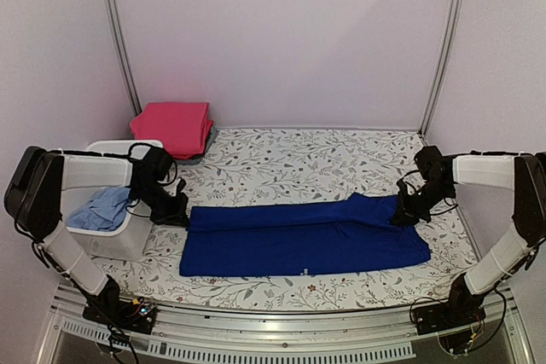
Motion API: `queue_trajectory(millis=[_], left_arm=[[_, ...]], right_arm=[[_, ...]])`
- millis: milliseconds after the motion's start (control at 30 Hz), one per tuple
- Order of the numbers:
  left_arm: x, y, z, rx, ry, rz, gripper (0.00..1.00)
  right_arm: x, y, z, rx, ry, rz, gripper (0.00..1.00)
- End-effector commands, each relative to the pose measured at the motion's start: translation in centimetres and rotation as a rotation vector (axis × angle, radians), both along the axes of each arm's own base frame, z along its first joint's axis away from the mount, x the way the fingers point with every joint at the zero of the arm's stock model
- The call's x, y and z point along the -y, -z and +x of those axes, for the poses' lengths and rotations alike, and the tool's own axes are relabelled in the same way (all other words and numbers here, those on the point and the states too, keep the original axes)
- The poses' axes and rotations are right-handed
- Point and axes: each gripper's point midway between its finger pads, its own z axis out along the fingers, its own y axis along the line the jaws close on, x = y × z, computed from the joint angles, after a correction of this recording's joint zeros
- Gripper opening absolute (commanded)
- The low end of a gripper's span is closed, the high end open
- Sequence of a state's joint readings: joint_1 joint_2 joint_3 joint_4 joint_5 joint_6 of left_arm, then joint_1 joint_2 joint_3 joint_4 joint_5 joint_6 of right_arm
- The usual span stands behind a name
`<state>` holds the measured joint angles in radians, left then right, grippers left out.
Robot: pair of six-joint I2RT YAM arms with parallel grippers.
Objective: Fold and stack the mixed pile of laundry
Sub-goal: Fold the 1/3-folded T-shirt at the center of the board.
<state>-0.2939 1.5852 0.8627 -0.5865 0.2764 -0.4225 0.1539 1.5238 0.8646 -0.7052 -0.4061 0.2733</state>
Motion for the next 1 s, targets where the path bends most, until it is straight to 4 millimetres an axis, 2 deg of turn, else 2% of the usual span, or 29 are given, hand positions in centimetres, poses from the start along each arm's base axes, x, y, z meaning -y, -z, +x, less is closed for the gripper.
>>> queue_trajectory(millis=[0,200,333,433,633,733,833,967], left_arm=[[0.3,1.1,0.5,-0.009,-0.018,-0.005,0.0],[0.6,2.1,0.3,-0.032,0.002,-0.005,0.0],[0.7,2.2,0.9,-0.034,0.0,-0.003,0.0],[0.9,1.1,1.8,-0.008,0.007,0.0,0.0],[0.9,-3.9,3.0,0.105,0.032,-0.008,0.0],[0.7,-4.0,2.1,0.098,0.043,-0.005,0.0],[0.4,-2.4,1.3,0.063,0.048,0.005,0.0],[0.3,-0.4,1.0,0.029,0.042,0.022,0.0]], right_arm=[[0.2,2.2,0.6,-0.02,0.013,-0.008,0.0],[0.3,3.1,0.8,-0.036,0.005,-0.021,0.0],[0.1,2.9,2.1,-0.027,0.006,-0.022,0.0],[0.0,1.6,3.1,-0.011,0.001,-0.022,0.0],[0.7,-3.4,4.3,0.074,-0.009,-0.061,0.0],[0.9,-4.9,3.9,0.1,-0.009,-0.063,0.0],[0.7,-4.1,2.8,0.083,-0.01,-0.044,0.0],[0.2,-1.0,0.8,0.015,-0.011,-0.004,0.0]])
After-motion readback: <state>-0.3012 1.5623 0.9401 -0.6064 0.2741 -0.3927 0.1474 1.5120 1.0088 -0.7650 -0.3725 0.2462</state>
